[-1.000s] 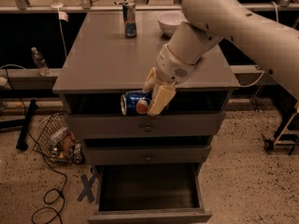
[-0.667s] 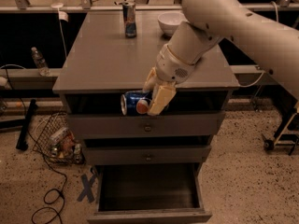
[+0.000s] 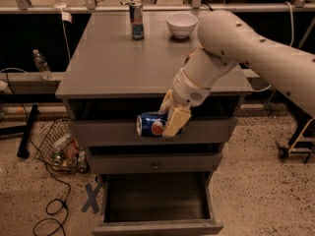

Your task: Place pepsi can into bottom drawer

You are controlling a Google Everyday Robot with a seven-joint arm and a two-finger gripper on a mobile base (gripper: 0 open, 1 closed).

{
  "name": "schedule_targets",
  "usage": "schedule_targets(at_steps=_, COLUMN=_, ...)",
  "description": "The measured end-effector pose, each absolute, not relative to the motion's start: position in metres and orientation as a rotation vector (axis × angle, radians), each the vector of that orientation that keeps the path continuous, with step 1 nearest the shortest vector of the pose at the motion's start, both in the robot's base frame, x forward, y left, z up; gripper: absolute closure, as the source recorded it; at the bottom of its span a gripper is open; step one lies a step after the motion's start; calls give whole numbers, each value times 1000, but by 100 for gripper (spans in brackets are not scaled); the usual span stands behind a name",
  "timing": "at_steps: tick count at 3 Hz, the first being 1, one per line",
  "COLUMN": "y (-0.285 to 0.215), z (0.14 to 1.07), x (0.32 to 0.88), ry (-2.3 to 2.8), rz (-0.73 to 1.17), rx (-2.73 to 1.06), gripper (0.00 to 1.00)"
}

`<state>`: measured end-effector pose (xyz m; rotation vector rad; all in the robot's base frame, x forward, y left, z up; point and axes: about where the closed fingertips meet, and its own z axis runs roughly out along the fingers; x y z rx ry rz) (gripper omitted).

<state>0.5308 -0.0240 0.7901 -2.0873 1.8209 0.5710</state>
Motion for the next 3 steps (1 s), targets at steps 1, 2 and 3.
schedule_targets(at_steps=1, y=-37, z=753, x=511, ry=1891, rz=621, rx=-2019, gripper=100)
schedule_targets(at_steps=2, y=-55, z=695, x=491, ry=1957, rz=635, rx=-1941, gripper=100)
schedule_targets(at_steps=3, y=-64, z=627, x=484, ry=1961, rz=626, rx=-1818, gripper=100)
